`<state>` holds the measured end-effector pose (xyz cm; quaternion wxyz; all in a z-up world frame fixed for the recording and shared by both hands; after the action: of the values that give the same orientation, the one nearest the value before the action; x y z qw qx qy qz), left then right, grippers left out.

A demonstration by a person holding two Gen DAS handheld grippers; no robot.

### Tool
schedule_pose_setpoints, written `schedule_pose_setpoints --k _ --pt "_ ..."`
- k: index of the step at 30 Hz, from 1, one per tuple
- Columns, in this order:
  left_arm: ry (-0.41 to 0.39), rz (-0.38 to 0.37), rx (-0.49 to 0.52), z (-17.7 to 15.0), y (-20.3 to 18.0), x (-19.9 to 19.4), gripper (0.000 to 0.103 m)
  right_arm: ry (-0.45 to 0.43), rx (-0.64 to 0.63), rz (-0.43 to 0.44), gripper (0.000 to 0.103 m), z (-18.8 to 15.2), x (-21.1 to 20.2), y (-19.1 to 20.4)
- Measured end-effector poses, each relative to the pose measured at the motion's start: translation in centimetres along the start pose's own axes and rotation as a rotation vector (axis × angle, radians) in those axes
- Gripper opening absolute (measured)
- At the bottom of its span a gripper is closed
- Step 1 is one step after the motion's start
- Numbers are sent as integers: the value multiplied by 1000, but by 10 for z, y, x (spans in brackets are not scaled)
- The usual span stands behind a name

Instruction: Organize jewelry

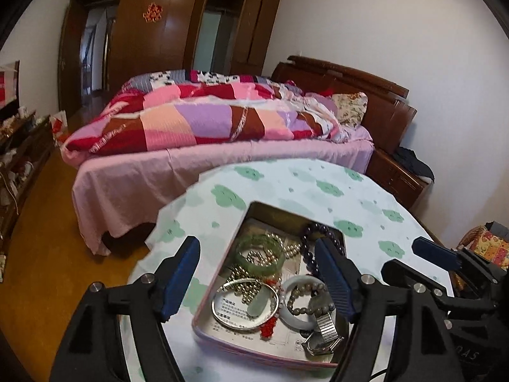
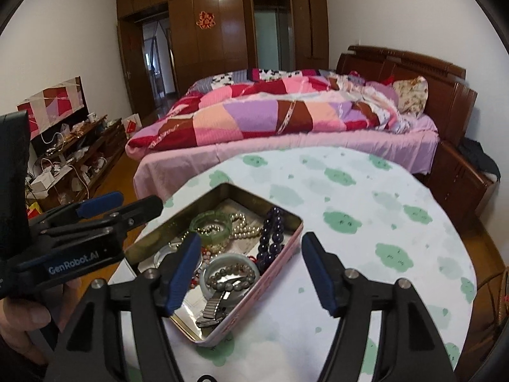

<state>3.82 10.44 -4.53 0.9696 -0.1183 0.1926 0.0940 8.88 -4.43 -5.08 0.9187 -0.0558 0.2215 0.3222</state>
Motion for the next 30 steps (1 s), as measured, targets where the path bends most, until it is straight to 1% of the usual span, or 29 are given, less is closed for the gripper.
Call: schedule_pose_setpoints --k 7,30 --pt "-29 3 15 9 1 -7 75 -23 11 -3 70 4 -3 -3" --pt "-19 10 13 8 2 -7 75 -14 23 10 70 0 -4 -4"
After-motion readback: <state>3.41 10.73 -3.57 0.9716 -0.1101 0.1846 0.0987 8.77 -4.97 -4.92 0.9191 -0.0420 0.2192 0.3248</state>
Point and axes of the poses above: each gripper's, at about its wrist camera, not at the fingertips, and x roughly the way its jaws point, y to its left, z to its top, the point moved 3 cm from there along x, roughly the way its jaws point, and after that the axes turned 11 degrees about -y, right-handed, at the moved point
